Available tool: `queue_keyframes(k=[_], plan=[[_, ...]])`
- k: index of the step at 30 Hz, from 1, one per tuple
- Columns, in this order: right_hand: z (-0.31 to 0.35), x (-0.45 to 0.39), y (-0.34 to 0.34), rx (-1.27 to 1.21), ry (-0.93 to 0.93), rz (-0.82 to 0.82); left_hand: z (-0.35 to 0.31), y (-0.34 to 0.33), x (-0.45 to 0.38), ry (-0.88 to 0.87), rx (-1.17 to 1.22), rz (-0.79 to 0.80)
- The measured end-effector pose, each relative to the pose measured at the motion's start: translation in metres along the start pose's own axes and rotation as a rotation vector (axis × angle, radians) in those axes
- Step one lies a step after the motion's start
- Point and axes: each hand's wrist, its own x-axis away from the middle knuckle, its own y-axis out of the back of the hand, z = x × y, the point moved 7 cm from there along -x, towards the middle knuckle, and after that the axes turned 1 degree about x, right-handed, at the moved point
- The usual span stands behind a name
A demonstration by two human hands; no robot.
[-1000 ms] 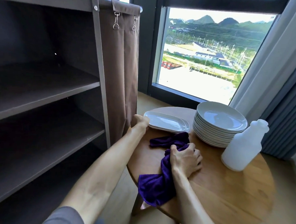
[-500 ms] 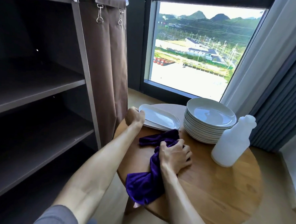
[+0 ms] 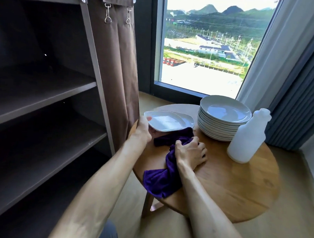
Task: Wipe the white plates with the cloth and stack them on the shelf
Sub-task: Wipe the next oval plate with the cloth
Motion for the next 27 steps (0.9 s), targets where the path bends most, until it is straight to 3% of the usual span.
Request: queue_keyframes(k=[10, 15, 20, 24, 27], plan=[[-0.006, 0.022, 0.018, -0.172, 0.040, 0.030, 0.000, 0.067, 0.096, -0.029, 0.110, 0.108], [-0.017, 0.027, 0.033, -0.470, -0.110, 0.000, -0.010, 0.092, 0.130, -0.066, 0.142, 0.196], [-0.013, 0.031, 0.071, -0.904, -0.352, -0.161, -0.017, 0.097, 0.143, -0.065, 0.078, 0.216], [0.026, 0.032, 0.116, -0.950, -0.154, -0.198, -0.016, 0.098, 0.149, -0.060, 0.097, 0.245], [0.067, 0.040, 0.126, -0.816, 0.134, -0.041, -0.013, 0.091, 0.154, -0.039, 0.162, 0.278]])
